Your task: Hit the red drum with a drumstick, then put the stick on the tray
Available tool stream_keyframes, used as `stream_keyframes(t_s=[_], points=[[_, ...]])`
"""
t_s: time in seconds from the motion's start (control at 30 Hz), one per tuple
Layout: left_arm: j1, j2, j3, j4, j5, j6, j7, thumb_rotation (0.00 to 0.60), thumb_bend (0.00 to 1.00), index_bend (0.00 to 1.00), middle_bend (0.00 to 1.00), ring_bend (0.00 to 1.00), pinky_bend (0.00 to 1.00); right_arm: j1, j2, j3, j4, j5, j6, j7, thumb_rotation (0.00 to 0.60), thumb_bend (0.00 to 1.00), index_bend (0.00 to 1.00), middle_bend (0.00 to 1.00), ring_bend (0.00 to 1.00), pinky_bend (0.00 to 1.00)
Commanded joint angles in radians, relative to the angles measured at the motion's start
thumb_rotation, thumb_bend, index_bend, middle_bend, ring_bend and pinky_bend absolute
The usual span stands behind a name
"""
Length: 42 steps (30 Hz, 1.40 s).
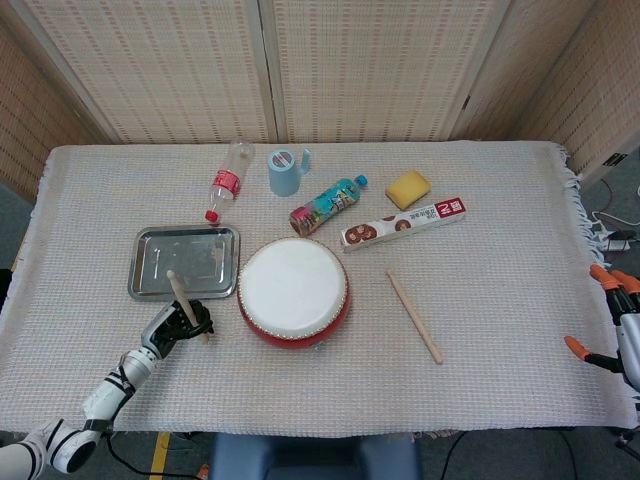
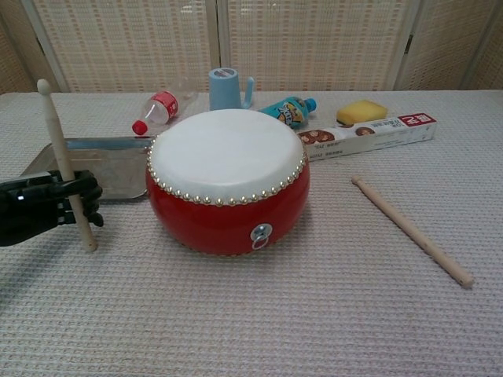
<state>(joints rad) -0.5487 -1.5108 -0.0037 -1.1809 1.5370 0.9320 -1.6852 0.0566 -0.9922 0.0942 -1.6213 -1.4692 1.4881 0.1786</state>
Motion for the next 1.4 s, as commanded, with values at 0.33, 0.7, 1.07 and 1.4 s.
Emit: stream_keyframes(t_s=[0.33,0.7,1.07,1.4], points=[[-0.003,-0.017,0.023,0.01,0.005,0.004,0.025,0.442,0.21,0.72,0.66,0.61,0.49,-0.001,-0.001,0.001,-0.001,0.001,0.001,0.0,0.6,0.16,0.02,0.14,0.0,0.11],[0.002,-0.038,0.004,0.016,-0.046,-0.017,0.039,0.549,0.22,0.86,0.84,0.77,0.64,-0.004,-0.001,0.001,0.001,-0.003,0.008,0.006,0.6,0.16,0.02,0.14,0.0,0.11],[0.015,-0.048,-0.003,0.024,-0.059,-0.009,0.119,0.6,0.21,0.99,1.0,0.95,0.89,-0.003,-0.002,0.001,0.004,-0.01,0.011,0.01,0.6,0.16,0.02,0.14,0.0,0.11],[0.042,-0.054,0.01,0.005,-0.041,0.044,0.237,0.6,0.21,1.0,1.0,1.0,0.95,-0.006,-0.003,0.001,0.001,-0.014,0.019,0.009,0.6,0.16,0.02,0.14,0.0,0.11]])
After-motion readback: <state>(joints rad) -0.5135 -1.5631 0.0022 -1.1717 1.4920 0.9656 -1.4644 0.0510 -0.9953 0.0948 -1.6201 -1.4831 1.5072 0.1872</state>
